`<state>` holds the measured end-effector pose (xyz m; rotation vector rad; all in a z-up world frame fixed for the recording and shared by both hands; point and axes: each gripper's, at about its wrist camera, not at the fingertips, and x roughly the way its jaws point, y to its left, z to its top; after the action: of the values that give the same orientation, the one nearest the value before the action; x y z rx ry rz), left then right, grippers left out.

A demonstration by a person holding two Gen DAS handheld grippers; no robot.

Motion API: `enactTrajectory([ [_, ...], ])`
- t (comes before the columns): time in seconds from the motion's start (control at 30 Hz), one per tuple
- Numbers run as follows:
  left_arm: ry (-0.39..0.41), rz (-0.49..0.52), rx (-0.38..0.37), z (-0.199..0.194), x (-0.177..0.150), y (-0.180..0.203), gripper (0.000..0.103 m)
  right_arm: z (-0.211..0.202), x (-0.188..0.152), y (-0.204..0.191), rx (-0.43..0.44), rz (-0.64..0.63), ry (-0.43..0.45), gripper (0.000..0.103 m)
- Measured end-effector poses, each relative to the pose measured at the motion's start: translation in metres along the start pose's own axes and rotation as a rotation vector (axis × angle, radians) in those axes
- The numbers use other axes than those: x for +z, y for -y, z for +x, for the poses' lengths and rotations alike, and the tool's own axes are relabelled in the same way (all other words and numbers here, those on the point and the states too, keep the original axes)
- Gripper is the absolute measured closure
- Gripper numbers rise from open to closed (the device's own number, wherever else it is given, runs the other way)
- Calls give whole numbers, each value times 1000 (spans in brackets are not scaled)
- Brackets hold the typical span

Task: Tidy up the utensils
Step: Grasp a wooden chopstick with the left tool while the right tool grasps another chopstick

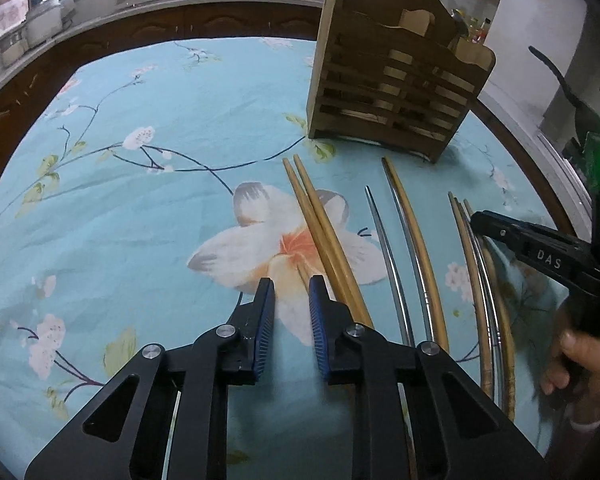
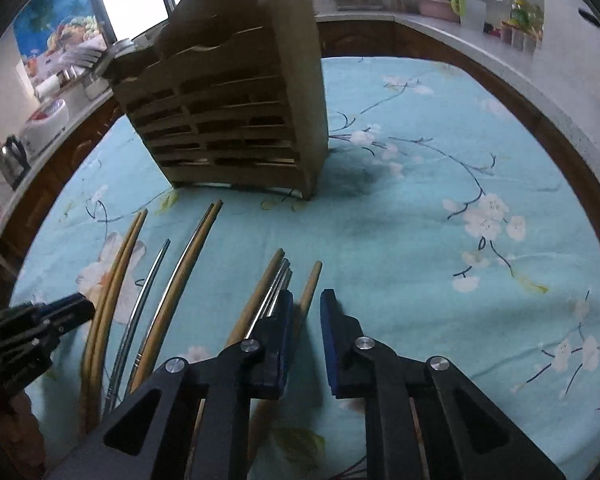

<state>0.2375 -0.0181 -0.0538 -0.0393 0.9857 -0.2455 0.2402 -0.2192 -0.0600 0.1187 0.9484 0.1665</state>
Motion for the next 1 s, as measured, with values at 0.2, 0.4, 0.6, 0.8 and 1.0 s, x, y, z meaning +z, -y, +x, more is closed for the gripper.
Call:
enactTrajectory([
  [0.2,-12,35,12,4,4,10,85,7,5,-5,-15,-7,9,90],
  [0.4,-38,117,66,6,0,27,87,5,5,5,38,23,4,89],
  [0.6,-10,114,68,6,-1,24,97,3,3,11,58,50,16,94],
  [0.8,20,60,26,-10,-8,17,99,-10,-6,23,114,116,26,97],
  [1.0,110,8,-57,-54,-6,11,99,-43,-14,20,165,127,84,98],
])
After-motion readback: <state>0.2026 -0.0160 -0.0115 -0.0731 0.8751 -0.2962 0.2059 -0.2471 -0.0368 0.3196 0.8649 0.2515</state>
